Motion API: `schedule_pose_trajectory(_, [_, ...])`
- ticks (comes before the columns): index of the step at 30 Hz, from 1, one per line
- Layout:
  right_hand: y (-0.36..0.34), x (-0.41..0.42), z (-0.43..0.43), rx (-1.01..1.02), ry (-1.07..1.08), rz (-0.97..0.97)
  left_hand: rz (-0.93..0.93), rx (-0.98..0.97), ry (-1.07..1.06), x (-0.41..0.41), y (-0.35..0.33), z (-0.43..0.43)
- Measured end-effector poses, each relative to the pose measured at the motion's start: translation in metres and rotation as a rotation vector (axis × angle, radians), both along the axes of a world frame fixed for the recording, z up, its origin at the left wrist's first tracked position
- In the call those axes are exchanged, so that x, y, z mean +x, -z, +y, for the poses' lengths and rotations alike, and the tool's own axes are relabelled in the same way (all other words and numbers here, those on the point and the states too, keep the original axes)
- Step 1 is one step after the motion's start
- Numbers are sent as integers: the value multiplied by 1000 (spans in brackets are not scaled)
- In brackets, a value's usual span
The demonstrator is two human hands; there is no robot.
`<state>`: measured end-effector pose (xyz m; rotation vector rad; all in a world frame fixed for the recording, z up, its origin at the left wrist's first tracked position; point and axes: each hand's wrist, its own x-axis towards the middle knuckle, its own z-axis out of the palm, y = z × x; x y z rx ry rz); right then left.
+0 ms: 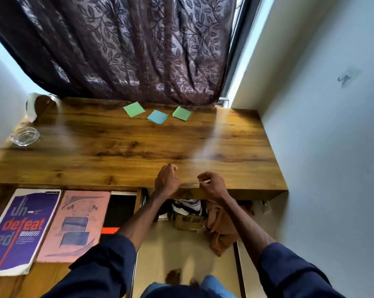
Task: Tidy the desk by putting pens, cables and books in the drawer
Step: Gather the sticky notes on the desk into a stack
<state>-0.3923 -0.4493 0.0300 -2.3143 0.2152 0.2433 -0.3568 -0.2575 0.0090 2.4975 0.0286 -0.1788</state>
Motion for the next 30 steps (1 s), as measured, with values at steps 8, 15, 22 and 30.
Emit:
schedule_pose_trajectory(8, [26,105,-14,74,-43,70,88,120,-14,75,8,4])
schedule_pose_trajectory(15, [57,194,-30,-31,-195,216,182,189,-20,139,12,-4])
schedule_pose_trajectory(22, [89,250,-31,-67,-240,247,219,213,-24,187,25,-7])
schedule_pose_trajectory(30, [84,328,-13,-146,-296,200,166,197,-14,272,24,3])
